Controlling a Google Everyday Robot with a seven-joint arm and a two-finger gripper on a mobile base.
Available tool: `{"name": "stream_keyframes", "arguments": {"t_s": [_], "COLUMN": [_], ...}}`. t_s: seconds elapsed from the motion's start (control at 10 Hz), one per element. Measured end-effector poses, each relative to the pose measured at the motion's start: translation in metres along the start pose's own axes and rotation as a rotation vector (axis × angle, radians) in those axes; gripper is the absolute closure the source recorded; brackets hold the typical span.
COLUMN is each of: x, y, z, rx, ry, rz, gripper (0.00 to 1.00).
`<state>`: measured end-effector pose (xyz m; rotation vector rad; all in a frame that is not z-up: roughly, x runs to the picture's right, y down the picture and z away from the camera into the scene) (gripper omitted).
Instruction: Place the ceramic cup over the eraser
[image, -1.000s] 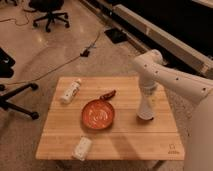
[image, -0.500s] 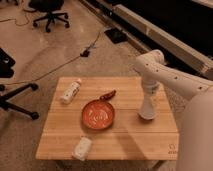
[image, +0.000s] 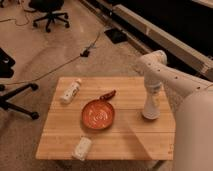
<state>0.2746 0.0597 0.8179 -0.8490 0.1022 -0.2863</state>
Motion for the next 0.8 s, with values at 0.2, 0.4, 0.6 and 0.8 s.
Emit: {"name": "stream_keyframes", "arguments": {"t_s": [0.2,0.4,0.6,0.8], "x": [0.003,0.009,0.02,0.037], "y": [0.0,0.001,0.005,0.012], "z": [0.001,-0.002,-0.01,-0.022], "rx": [0.003,0.018,0.045,0.084], "ry": [-0.013,-0.035,-0.066,-0.121], "rz": [0.005,0.017,0.046,0.088], "gripper": [0.2,0.2,0.2,0.2]}}
